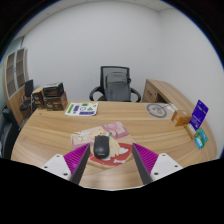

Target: Arrange mouse

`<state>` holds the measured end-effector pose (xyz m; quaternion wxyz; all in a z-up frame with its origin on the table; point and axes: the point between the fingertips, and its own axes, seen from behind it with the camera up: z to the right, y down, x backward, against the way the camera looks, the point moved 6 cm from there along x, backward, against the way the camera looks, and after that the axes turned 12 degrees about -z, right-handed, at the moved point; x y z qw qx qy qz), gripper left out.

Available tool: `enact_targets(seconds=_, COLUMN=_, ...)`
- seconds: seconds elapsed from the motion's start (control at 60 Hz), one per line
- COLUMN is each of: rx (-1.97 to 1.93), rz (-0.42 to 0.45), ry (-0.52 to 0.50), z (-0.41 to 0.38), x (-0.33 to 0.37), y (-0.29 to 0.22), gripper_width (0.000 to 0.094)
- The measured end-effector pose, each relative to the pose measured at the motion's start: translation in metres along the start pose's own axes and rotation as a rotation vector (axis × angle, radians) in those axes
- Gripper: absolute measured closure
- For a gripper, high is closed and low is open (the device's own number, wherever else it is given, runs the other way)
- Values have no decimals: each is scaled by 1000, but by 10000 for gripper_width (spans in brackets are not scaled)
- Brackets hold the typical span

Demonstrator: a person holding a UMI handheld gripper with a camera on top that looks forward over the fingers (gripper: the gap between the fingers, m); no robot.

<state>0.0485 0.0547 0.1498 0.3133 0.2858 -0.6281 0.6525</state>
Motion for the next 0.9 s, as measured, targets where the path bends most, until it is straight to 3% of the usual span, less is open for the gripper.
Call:
enact_targets(seconds=0.167, rx=-20, rz=-14, ry=13, z=34, x=118, y=41, gripper_width=69)
enact_targets(seconds=0.383, rx=-61, rz=-12, ry=82, z=78, x=220, y=104, gripper_width=67)
enact_targets(seconds=0.55, rx=-101, rz=-8, ry=133, z=105, x=265, y=146, gripper_width=68)
enact_targets(seconds=0.9, rx=-118, rz=-23, ry=130, z=127, x=307, y=202, gripper_width=69)
